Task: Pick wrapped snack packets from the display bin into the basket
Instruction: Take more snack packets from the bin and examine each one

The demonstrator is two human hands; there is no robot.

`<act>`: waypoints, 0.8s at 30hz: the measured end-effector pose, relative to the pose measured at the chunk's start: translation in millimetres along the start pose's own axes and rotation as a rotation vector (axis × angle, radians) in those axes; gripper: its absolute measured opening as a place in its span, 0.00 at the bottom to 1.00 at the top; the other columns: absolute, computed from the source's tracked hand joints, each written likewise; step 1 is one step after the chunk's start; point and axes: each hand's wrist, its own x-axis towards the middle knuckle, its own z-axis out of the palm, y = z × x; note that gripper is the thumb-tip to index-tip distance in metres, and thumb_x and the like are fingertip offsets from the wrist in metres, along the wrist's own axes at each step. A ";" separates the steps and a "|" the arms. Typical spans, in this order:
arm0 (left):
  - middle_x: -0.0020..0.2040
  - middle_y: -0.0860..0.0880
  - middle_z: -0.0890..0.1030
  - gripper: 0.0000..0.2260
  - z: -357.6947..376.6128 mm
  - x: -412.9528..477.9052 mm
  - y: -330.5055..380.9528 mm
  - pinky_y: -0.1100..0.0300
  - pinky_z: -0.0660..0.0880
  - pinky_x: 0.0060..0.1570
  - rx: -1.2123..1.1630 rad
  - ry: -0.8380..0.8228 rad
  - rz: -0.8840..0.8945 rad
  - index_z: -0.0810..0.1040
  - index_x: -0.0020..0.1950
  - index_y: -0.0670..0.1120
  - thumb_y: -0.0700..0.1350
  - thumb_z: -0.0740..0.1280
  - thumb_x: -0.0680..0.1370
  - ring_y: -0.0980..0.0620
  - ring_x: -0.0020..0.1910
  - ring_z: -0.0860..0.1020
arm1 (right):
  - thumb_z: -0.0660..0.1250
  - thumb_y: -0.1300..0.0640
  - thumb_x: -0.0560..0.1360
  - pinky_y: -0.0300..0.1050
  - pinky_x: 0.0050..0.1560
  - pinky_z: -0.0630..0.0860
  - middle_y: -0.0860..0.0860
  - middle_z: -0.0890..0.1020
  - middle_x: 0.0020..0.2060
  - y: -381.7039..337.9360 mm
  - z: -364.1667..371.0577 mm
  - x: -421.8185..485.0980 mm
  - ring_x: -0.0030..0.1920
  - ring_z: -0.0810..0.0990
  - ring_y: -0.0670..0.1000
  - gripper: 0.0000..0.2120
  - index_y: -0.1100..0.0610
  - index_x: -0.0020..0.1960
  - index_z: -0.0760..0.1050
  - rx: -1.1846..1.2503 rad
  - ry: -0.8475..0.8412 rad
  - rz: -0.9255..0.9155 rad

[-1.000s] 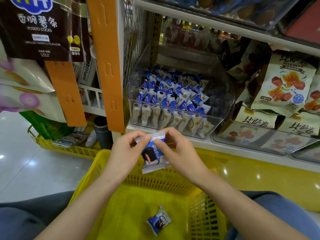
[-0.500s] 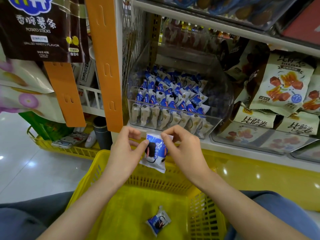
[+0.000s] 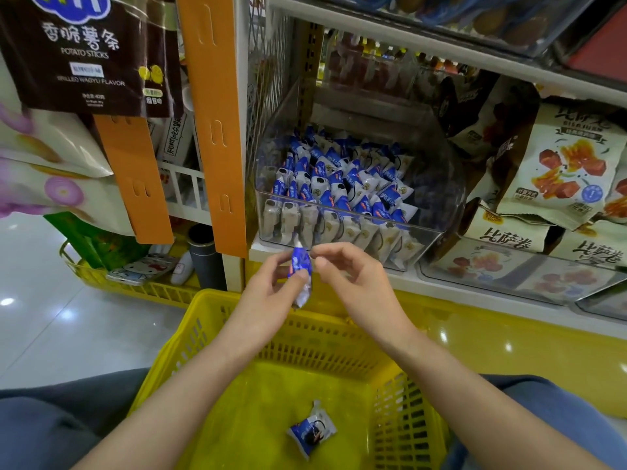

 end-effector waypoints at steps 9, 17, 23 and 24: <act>0.42 0.52 0.83 0.09 -0.8 0.7 2.8 0.61 0.75 0.39 -0.253 0.051 -0.207 0.75 0.52 0.51 0.43 0.56 0.81 0.57 0.39 0.82 | 0.71 0.57 0.72 0.41 0.53 0.77 0.43 0.79 0.50 5.6 4.0 -0.8 0.50 0.79 0.44 0.16 0.49 0.57 0.71 -0.104 -0.043 0.110; 0.45 0.48 0.84 0.09 -1.5 0.4 3.7 0.59 0.77 0.42 -0.286 -0.006 -0.190 0.77 0.54 0.47 0.46 0.58 0.80 0.54 0.42 0.83 | 0.65 0.59 0.76 0.32 0.37 0.77 0.56 0.82 0.49 -2.1 0.7 -1.5 0.38 0.80 0.43 0.12 0.59 0.59 0.73 0.154 -0.058 0.337; 0.51 0.46 0.83 0.09 -2.7 -0.1 2.2 0.62 0.78 0.45 -0.159 0.053 -0.091 0.72 0.58 0.47 0.45 0.61 0.79 0.52 0.48 0.82 | 0.65 0.58 0.76 0.33 0.36 0.76 0.56 0.81 0.50 1.0 -1.6 -0.7 0.39 0.79 0.43 0.08 0.58 0.54 0.73 0.172 -0.018 0.348; 0.50 0.47 0.83 0.08 -3.8 0.0 2.4 0.64 0.78 0.44 -0.159 0.050 -0.073 0.73 0.57 0.47 0.45 0.61 0.79 0.53 0.47 0.82 | 0.64 0.58 0.77 0.33 0.37 0.77 0.55 0.82 0.50 1.3 -2.1 -1.1 0.40 0.80 0.43 0.08 0.57 0.55 0.73 0.200 -0.037 0.364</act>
